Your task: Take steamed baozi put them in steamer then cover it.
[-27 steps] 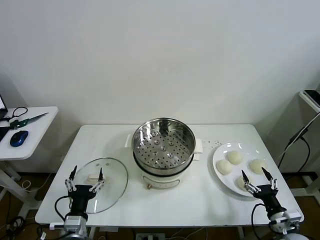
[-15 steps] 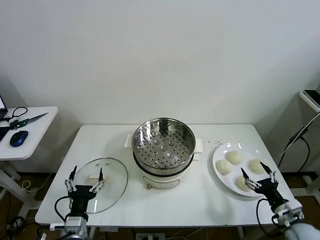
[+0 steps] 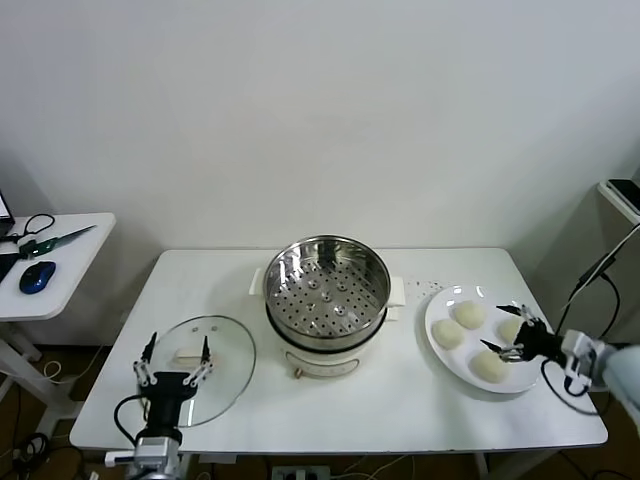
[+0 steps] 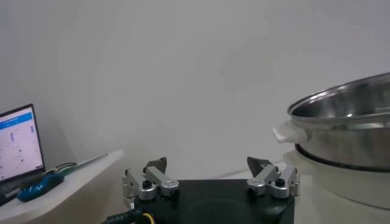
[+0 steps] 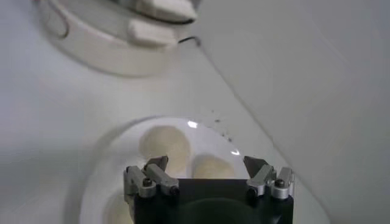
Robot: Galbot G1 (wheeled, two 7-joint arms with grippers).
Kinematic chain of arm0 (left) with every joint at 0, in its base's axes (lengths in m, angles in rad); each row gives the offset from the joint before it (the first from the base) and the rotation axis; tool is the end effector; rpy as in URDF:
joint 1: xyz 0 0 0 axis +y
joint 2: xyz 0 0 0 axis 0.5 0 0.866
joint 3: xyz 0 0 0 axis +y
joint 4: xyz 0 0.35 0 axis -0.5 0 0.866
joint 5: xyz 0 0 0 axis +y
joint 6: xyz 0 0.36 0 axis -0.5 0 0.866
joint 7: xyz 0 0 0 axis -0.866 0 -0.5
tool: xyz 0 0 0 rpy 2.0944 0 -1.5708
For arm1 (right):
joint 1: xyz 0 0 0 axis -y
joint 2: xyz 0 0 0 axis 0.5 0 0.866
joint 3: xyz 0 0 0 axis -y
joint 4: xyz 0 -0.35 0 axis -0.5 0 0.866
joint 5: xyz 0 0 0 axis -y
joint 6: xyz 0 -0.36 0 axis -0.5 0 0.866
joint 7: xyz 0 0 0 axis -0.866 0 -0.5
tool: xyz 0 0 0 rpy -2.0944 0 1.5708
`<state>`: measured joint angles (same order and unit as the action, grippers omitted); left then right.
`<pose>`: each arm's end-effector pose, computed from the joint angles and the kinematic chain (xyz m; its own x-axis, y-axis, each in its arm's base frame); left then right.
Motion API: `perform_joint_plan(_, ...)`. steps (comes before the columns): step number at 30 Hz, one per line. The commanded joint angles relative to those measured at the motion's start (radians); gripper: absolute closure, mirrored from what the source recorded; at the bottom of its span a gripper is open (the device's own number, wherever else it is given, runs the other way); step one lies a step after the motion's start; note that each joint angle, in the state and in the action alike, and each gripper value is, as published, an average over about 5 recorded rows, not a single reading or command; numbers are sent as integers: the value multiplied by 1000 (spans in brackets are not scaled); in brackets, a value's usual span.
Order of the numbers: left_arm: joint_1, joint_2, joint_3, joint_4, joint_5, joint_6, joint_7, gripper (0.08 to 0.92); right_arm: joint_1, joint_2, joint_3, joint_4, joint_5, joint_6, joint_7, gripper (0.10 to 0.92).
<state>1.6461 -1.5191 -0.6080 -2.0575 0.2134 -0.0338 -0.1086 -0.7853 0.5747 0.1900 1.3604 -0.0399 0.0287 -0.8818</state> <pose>0.1604 0.0362 -0.3274 -0.9887 -0.1435 0.0427 -0.1240 0.9445 0.3041 0.4062 -0.2942 -0.2306 -0.5436 -0.3850 0.7459 -0.8386 0.2860 -0.4636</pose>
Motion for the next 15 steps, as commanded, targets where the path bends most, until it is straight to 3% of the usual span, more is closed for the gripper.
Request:
perform_joint_plan(1, 1, 2, 2, 2, -8, -6, -7, 177, 759, -50, -724, -284, -122, 18, -229, 203)
perform_joint_plan(7, 0, 11, -13, 8, -23, -4, -6, 177, 973, 91, -1041, -454, -119, 55, -255, 203)
perform_joint_plan(15, -4, 19, -31, 23, -35, 0, -5, 177, 975, 218, -1122, -588, -123, 71, -256, 203)
